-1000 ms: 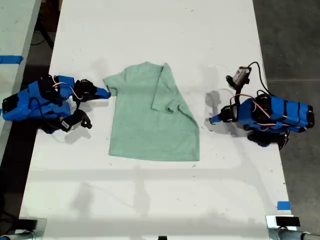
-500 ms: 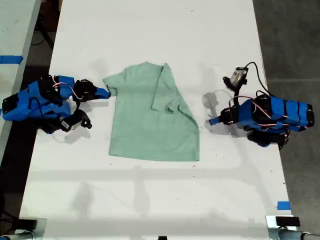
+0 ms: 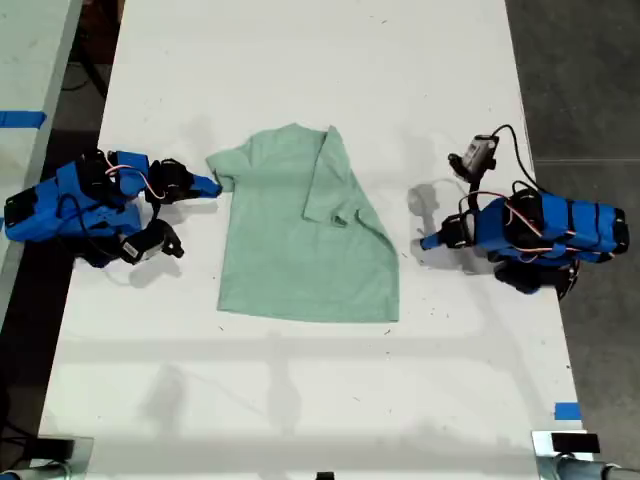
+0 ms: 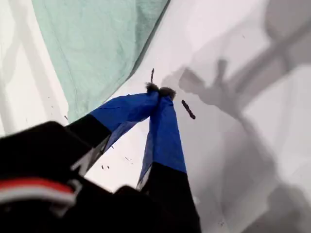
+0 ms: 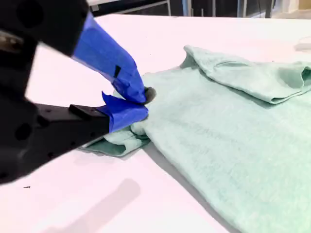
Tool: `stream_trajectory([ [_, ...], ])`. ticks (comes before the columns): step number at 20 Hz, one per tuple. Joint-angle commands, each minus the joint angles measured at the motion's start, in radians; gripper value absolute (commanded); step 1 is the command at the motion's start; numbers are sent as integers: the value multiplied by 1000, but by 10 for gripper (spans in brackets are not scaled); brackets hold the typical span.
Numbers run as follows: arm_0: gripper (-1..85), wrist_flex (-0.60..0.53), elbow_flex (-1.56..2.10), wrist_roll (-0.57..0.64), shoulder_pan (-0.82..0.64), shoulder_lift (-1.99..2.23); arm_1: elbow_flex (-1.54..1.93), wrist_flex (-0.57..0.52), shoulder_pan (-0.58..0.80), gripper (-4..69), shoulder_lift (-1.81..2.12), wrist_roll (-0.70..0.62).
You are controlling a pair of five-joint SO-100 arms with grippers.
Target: Fold t shirt
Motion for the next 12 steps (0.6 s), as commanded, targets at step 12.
stream_trajectory([
  [12,-3,-12,43,3,0,8,61,2,-9,-12,11,17],
])
